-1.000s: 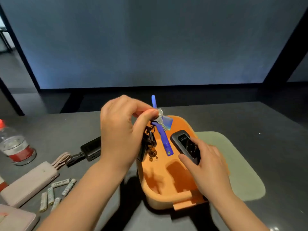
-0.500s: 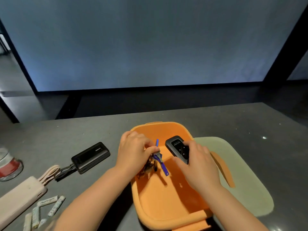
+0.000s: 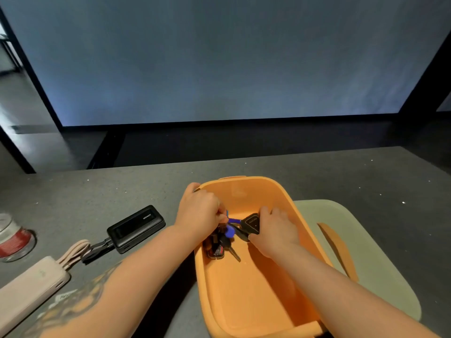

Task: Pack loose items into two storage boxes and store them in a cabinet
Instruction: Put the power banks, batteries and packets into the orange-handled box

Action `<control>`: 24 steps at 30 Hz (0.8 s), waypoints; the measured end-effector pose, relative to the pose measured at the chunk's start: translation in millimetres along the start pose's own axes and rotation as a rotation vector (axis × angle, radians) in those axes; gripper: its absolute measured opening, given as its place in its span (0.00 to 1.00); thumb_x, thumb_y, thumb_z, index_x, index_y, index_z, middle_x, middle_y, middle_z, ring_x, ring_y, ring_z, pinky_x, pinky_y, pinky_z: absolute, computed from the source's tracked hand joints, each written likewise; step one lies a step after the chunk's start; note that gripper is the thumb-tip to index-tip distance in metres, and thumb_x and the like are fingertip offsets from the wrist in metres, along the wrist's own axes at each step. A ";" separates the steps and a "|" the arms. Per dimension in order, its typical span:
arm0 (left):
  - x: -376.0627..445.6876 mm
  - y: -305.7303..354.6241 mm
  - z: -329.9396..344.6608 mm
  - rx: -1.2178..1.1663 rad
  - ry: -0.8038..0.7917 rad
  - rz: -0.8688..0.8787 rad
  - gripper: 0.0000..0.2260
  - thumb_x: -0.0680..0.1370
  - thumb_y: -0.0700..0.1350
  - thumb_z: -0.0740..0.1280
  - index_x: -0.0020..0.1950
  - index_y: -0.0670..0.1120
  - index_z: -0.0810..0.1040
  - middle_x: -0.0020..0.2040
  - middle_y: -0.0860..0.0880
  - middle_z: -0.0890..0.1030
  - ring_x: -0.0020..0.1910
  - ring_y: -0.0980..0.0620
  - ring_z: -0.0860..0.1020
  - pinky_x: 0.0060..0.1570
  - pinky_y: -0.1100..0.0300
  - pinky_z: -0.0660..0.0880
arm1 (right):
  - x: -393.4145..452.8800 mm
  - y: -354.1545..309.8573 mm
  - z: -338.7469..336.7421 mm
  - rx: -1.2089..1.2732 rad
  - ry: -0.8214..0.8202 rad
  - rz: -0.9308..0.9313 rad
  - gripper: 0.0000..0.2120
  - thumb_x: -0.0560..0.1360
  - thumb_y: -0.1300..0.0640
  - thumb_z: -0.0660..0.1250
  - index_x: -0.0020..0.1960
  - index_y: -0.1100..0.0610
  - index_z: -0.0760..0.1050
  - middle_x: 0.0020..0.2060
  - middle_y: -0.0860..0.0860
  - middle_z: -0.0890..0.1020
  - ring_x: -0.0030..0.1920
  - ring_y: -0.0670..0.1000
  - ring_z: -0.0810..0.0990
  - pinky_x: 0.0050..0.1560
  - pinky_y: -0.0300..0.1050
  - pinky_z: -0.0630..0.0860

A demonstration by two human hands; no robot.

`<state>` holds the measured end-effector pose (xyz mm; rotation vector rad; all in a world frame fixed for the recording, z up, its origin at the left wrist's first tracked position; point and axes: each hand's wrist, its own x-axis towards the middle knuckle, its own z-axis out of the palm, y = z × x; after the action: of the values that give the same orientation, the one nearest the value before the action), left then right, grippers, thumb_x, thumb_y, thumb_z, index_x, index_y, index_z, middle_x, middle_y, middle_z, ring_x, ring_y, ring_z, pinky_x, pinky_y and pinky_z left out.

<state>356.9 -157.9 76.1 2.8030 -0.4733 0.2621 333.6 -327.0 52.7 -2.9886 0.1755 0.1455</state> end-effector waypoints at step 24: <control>-80.6 7.4 -2.3 -0.558 0.124 -0.330 0.18 0.80 0.42 0.61 0.68 0.55 0.70 0.75 0.59 0.61 0.72 0.57 0.62 0.65 0.62 0.60 | -33.1 2.1 4.2 -0.128 0.051 -0.078 0.22 0.76 0.46 0.64 0.67 0.51 0.63 0.56 0.53 0.72 0.50 0.54 0.76 0.36 0.43 0.70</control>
<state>279.1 -140.2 62.1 2.2523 -0.0354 0.1929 300.3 -324.9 51.8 -3.1225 0.0574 0.0750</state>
